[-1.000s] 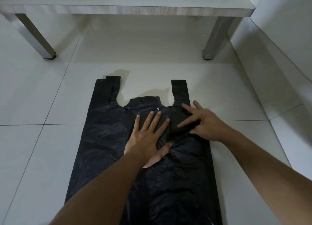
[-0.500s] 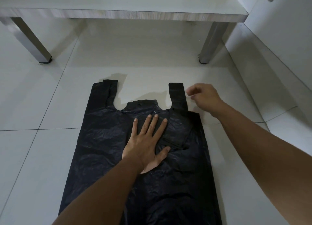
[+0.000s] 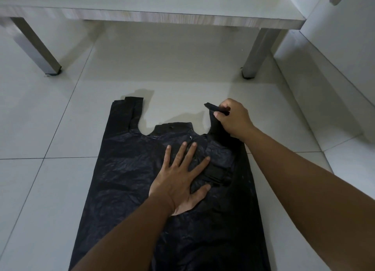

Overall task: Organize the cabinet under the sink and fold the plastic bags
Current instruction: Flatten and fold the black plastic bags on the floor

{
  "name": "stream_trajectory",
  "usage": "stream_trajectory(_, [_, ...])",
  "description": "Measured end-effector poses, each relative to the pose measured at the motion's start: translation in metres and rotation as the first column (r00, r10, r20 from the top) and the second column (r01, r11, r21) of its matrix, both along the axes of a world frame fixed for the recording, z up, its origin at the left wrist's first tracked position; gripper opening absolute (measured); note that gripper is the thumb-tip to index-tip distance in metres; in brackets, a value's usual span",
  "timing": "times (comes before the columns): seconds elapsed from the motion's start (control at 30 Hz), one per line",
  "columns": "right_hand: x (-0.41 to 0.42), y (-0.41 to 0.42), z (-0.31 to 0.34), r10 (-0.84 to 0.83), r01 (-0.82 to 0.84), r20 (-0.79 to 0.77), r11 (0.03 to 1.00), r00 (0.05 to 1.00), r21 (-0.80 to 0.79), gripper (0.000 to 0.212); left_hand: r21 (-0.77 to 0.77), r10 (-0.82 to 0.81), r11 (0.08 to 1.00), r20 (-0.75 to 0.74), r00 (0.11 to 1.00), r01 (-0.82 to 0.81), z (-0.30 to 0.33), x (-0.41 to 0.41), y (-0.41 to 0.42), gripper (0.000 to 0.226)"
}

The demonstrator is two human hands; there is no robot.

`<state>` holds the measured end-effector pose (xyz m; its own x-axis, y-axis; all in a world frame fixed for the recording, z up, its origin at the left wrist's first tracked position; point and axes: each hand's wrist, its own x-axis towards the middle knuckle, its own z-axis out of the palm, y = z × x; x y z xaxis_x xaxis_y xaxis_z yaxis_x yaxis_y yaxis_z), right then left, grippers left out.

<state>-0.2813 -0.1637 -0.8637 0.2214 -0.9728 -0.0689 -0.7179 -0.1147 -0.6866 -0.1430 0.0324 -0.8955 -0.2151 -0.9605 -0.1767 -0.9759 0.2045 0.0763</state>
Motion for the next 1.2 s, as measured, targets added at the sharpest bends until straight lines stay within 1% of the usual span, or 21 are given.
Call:
stream_trajectory(0.03, [-0.003, 0.005, 0.003, -0.030, 0.025, 0.109, 0.999, 0.994, 0.049, 0.017, 0.001, -0.002, 1.000, 0.001, 1.000, 0.002, 0.000, 0.000, 0.000, 0.069])
stream_trajectory(0.1, [-0.009, 0.018, 0.012, -0.117, 0.059, 0.347, 0.983, 0.930, 0.173, 0.037, -0.004, -0.006, 1.000, -0.007, 1.000, 0.006, -0.001, 0.000, 0.000, 0.070])
stream_trajectory(0.13, [-0.012, 0.024, 0.016, -0.136, 0.050, 0.431, 0.978, 0.892, 0.204, 0.048, -0.006, -0.007, 1.000, -0.011, 1.000, 0.007, 0.000, 0.000, 0.000, 0.070])
stream_trajectory(0.17, [-0.017, 0.030, 0.021, -0.131, 0.032, 0.479, 0.977, 0.868, 0.210, 0.059, -0.005, -0.007, 1.000, -0.013, 1.000, 0.007, -0.001, 0.000, 0.000, 0.071])
stream_trajectory(0.27, [-0.030, 0.054, 0.033, -0.049, -0.057, 0.507, 0.980, 0.861, 0.192, 0.088, -0.014, 0.021, 1.000, -0.024, 1.000, -0.021, -0.002, 0.000, 0.000, 0.078])
stream_trajectory(0.33, [-0.038, 0.072, 0.036, 0.016, -0.122, 0.473, 0.973, 0.881, 0.194, 0.095, -0.028, 0.049, 0.998, -0.023, 0.999, -0.050, -0.002, 0.000, 0.001, 0.084])
stream_trajectory(0.43, [-0.049, 0.092, 0.035, 0.071, -0.220, 0.480, 0.939, 0.875, 0.263, 0.100, -0.029, 0.072, 0.997, -0.034, 0.997, -0.073, -0.001, 0.000, 0.001, 0.085])
stream_trajectory(0.47, [-0.052, 0.096, 0.035, 0.074, -0.223, 0.460, 0.935, 0.885, 0.277, 0.100, -0.029, 0.076, 0.997, -0.042, 0.996, -0.077, -0.002, 0.000, 0.001, 0.085])
stream_trajectory(0.5, [-0.053, 0.098, 0.035, 0.073, -0.191, 0.405, 0.946, 0.912, 0.261, 0.097, -0.038, 0.083, 0.996, -0.051, 0.995, -0.085, -0.003, 0.001, 0.001, 0.084])
stream_trajectory(0.53, [-0.053, 0.098, 0.035, 0.054, -0.133, 0.336, 0.967, 0.941, 0.218, 0.089, -0.057, 0.092, 0.994, -0.061, 0.994, -0.095, -0.004, 0.001, 0.002, 0.084])
stream_trajectory(0.63, [-0.046, 0.091, 0.029, -0.046, 0.048, 0.225, 0.999, 0.973, -0.006, 0.049, -0.094, 0.124, 0.987, -0.064, 0.990, -0.129, -0.006, 0.000, 0.003, 0.083])
stream_trajectory(0.67, [-0.040, 0.089, 0.026, -0.052, 0.071, 0.185, 0.993, 0.981, -0.097, 0.041, -0.104, 0.138, 0.984, -0.061, 0.989, -0.143, -0.005, 0.000, 0.003, 0.083])
stream_trajectory(0.73, [-0.022, 0.086, 0.020, -0.013, 0.025, 0.056, 0.976, 0.998, -0.216, 0.033, -0.147, 0.176, 0.972, -0.074, 0.982, -0.185, -0.003, -0.001, 0.004, 0.082])
stream_trajectory(0.77, [-0.011, 0.088, 0.015, 0.024, -0.031, -0.034, 0.973, 0.999, -0.227, 0.035, -0.171, 0.196, 0.963, -0.084, 0.977, -0.208, -0.002, -0.001, 0.004, 0.080])
stream_trajectory(0.83, [0.009, 0.093, 0.003, 0.108, -0.143, -0.238, 0.980, 0.965, -0.135, 0.047, -0.200, 0.238, 0.946, -0.107, 0.965, -0.256, -0.003, -0.001, 0.006, 0.073])
stream_trajectory(0.9, [0.019, 0.099, -0.014, 0.185, -0.214, -0.420, 0.976, 0.889, -0.023, 0.059, -0.190, 0.264, 0.938, -0.145, 0.954, -0.289, -0.002, 0.000, 0.008, 0.069])
stream_trajectory(0.97, [0.018, 0.103, -0.032, 0.208, -0.250, -0.537, 0.968, 0.817, -0.004, 0.066, -0.172, 0.264, 0.940, -0.189, 0.946, -0.296, -0.002, 0.002, 0.010, 0.069])
stream_trajectory(1.03, [0.014, 0.105, -0.044, 0.192, -0.273, -0.596, 0.961, 0.780, -0.048, 0.070, -0.157, 0.248, 0.943, -0.255, 0.935, -0.293, -0.001, 0.004, 0.011, 0.067])
stream_trajectory(1.1, [0.013, 0.105, -0.047, 0.174, -0.284, -0.611, 0.955, 0.772, -0.087, 0.073, -0.171, 0.227, 0.936, -0.379, 0.897, -0.309, 0.004, 0.010, 0.010, 0.059])
stream_trajectory(1.17, [0.015, 0.105, -0.047, 0.178, -0.291, -0.635, 0.954, 0.751, -0.077, 0.079, -0.221, 0.257, 0.885, -0.501, 0.826, -0.409, 0.012, 0.025, 0.005, 0.048])
stream_trajectory(1.2, [0.015, 0.105, -0.046, 0.181, -0.290, -0.643, 0.955, 0.744, -0.066, 0.081, -0.266, 0.307, 0.827, -0.526, 0.793, -0.496, 0.016, 0.035, -0.001, 0.043])
